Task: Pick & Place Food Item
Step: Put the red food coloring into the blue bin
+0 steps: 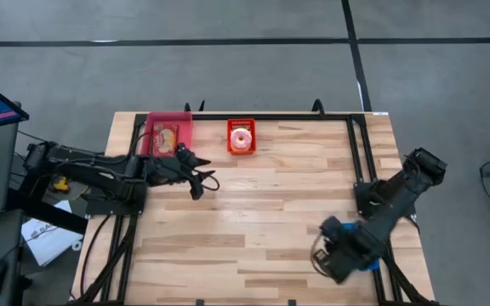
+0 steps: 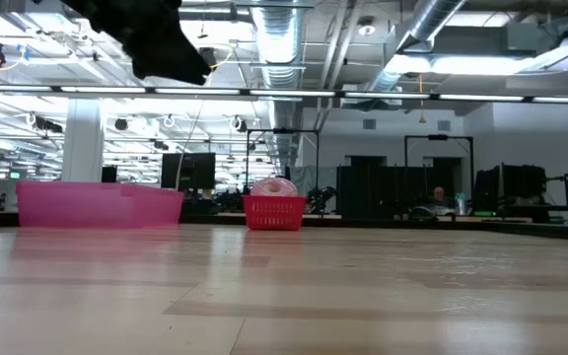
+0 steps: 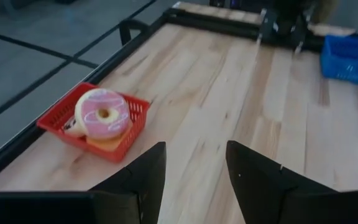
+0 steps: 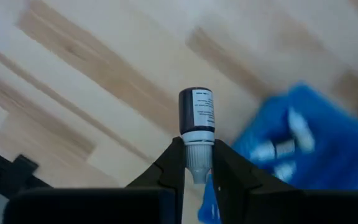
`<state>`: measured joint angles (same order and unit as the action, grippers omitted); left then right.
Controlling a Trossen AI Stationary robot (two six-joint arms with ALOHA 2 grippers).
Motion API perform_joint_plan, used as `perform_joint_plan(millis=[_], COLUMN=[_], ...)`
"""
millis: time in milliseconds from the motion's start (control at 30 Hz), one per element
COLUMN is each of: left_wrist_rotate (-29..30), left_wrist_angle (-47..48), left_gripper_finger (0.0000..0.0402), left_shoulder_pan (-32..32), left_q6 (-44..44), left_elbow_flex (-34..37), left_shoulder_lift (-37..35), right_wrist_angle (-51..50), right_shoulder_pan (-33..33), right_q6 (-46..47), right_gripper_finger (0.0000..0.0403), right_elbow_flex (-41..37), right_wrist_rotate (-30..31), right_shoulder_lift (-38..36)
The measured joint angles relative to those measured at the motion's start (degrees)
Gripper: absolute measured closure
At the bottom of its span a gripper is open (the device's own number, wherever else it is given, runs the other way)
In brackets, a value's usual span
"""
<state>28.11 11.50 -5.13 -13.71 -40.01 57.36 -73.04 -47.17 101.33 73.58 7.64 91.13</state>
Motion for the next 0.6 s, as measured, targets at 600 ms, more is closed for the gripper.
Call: perform_joint_plan(millis=[600], left_wrist_rotate=[-9.9], left_wrist_angle=[-15.2], left_gripper_finger=[0.0238], left_shoulder_pan=[4.8], left_q6=[-3.9], left_elbow_flex=[0.0], left_shoulder_lift=[1.4], right_wrist_angle=[-7.9], right_shoulder_pan=[-19.1], right_q6=[16.4], right_gripper_finger=[0.0352], right_elbow_flex=[-4.7], right_wrist_rotate=[-9.3], right_shoulder_lift=[0.0])
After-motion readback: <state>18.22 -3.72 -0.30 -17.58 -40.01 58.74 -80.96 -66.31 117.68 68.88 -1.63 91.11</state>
